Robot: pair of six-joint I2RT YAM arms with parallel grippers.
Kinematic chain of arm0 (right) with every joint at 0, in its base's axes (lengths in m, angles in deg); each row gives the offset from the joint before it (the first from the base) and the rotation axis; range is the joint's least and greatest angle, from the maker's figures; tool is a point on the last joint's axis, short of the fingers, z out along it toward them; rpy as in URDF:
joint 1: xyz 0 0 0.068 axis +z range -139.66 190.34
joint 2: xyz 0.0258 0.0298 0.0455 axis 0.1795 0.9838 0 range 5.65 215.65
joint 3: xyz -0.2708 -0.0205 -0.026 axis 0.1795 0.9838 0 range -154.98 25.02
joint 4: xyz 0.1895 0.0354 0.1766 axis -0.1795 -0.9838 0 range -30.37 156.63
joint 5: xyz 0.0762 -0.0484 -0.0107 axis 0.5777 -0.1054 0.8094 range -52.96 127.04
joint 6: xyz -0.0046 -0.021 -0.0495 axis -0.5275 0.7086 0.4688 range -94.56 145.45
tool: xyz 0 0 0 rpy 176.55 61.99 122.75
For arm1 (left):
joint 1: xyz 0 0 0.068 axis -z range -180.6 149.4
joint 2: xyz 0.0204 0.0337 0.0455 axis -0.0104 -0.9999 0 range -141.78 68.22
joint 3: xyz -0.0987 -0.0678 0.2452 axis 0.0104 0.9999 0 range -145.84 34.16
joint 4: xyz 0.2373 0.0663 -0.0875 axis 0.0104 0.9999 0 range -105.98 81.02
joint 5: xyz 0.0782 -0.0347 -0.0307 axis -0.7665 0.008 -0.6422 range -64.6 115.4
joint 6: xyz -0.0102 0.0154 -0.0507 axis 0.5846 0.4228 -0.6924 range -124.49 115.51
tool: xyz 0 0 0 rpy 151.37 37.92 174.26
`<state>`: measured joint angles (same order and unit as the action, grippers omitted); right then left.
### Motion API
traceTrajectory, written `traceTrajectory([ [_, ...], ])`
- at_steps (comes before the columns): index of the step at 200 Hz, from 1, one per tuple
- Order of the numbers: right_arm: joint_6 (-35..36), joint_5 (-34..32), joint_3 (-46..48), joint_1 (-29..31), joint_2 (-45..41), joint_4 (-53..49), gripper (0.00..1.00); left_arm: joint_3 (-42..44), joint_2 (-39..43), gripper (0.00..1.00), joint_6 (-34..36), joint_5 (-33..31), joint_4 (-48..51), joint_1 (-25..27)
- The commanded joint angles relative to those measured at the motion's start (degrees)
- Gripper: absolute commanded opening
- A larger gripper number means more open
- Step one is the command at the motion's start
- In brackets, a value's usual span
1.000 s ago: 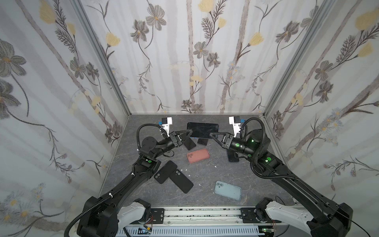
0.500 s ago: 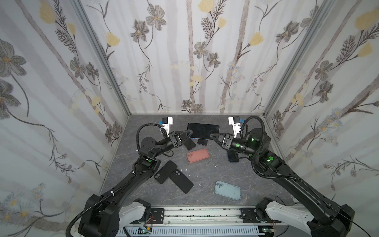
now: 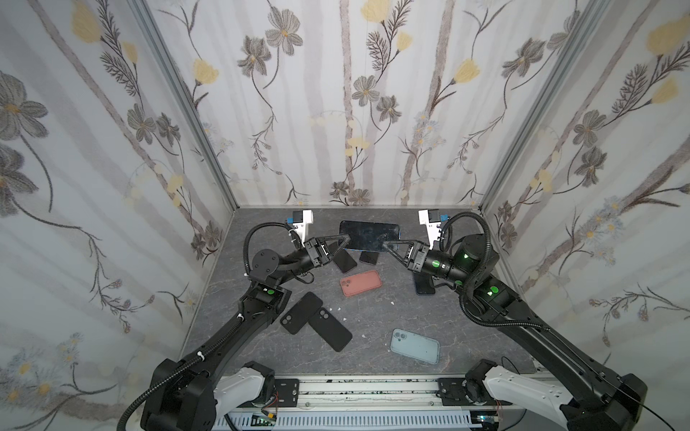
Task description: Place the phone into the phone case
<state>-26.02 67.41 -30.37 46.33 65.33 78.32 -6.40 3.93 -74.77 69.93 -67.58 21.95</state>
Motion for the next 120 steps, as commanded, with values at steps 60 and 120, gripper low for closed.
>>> traceTrajectory([
  [60,-0.9,0.1,-1.1,-0.3,4.8,6.3,0.0,1.5,-0.3,0.43,2.0,-3.1,1.1,-5.0],
  [120,-1.0,-0.6,0.1,-3.4,4.8,4.5,0.0,3.2,3.5,0.6,6.4,-5.7,9.7,-9.8],
])
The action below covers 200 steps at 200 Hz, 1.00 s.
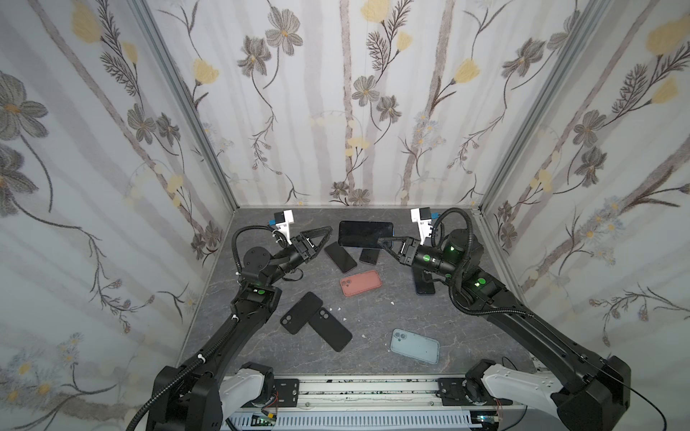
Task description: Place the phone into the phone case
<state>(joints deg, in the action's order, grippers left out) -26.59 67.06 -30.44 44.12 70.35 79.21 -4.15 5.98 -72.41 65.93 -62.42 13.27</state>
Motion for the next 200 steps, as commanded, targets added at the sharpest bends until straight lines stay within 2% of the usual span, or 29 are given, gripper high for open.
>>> traceTrajectory([
  [1,-0.4,-0.2,0.2,-1.3,-0.2,3.5,0.0,1.1,1.5,0.6,4.2,-1.9,4.8,-1.2],
  [14,0.2,0.3,0.3,-2.2,0.1,2.3,0.0,2.1,2.2,0.61,9.3,-4.4,9.2,-1.5],
  [49,5.1,-1.2,0.3,-4.0,1.1,-5.4,0.0,2.2,1.3,0.61,24.1,-13.5,28.5,-0.5],
  [83,11.7,-3.0,-0.8,-6.7,3.9,-15.8,0.0,-0.7,-4.7,0.6,34.9,-23.4,42.9,7.0],
  [124,17.7,-4.4,-4.0,-7.7,10.3,-23.9,0.0,0.3,-12.9,0.53,39.1,-32.0,44.6,12.6],
  [176,20.7,-4.3,-7.7,-8.1,17.8,-28.7,0.0,-2.2,-23.4,0.51,40.4,-37.7,43.2,19.0],
  [200,21.2,-4.1,-8.2,-8.0,18.8,-29.5,0.0,-5.3,-29.0,0.44,41.6,-39.1,44.4,19.6],
])
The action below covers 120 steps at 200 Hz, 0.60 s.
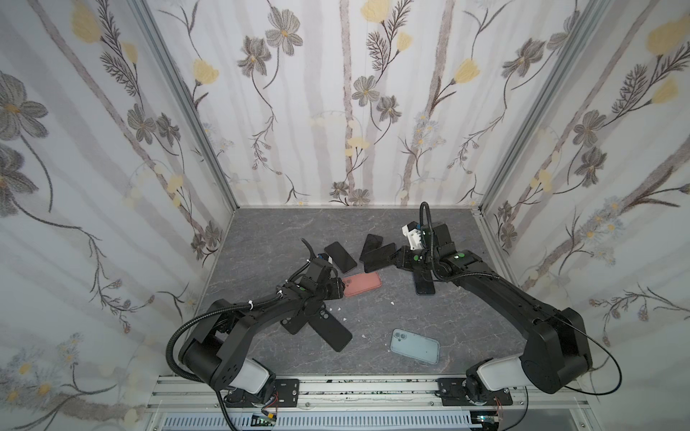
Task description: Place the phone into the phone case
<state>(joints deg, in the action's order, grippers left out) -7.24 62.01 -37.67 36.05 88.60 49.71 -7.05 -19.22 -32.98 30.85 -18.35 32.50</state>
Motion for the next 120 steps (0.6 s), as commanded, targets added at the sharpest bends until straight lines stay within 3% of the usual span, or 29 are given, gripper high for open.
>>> traceTrajectory([
  [1,1.9,0.8,-0.9,0.0,0.5,0.0,0.0,-2.5,-4.0,0.44,2.2,-4.0,0.3,0.3],
  [66,2.2,0.6,2.6,0.0,-0.8,-0.6,0.0,-4.3,-9.4,0.17,5.2,-4.6,-0.3,1.8],
  [120,1.3,0.8,6.1,0.0,-3.2,0.1,0.0,-5.7,-12.2,0.16,6.2,-5.6,0.7,3.4],
])
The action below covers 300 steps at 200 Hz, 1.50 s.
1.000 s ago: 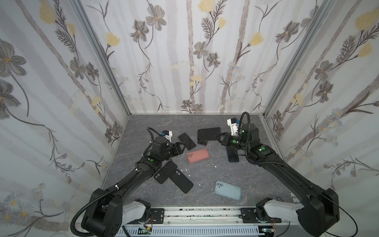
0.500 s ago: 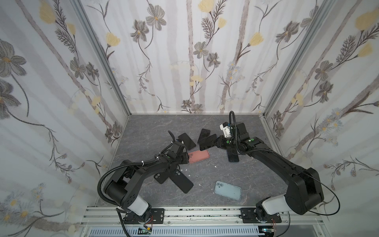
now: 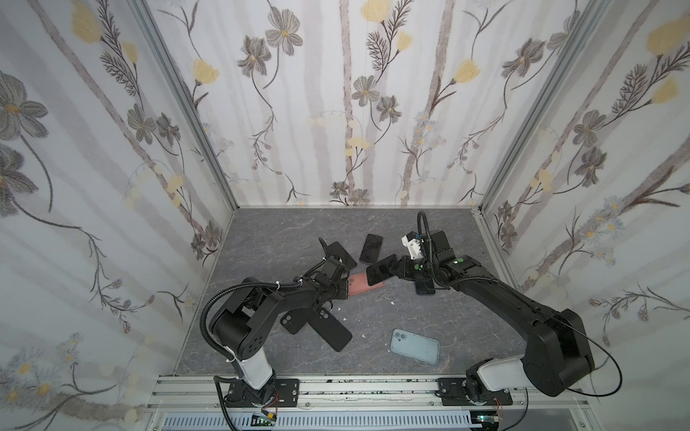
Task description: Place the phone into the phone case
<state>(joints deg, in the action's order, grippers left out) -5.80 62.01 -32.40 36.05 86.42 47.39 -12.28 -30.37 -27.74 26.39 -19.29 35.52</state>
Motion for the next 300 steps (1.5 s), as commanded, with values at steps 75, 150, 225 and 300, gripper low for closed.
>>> traceTrajectory([
  [75,-0.3,0.4,2.2,0.1,-2.9,1.9,0.0,-1.6,1.3,0.3,-1.8,-1.1,2.0,0.8],
  [150,-0.3,0.5,2.2,0.0,-3.4,1.8,0.0,-6.2,-5.2,0.33,-3.3,2.5,0.7,0.7],
  [225,-2.5,0.4,4.5,0.0,-5.1,4.0,0.0,-4.9,-5.1,0.05,-1.9,0.6,2.2,1.4],
  [300,-11.2,0.8,13.8,1.6,-8.5,15.2,0.0,2.0,0.7,0.14,-9.6,5.9,-0.3,2.1],
])
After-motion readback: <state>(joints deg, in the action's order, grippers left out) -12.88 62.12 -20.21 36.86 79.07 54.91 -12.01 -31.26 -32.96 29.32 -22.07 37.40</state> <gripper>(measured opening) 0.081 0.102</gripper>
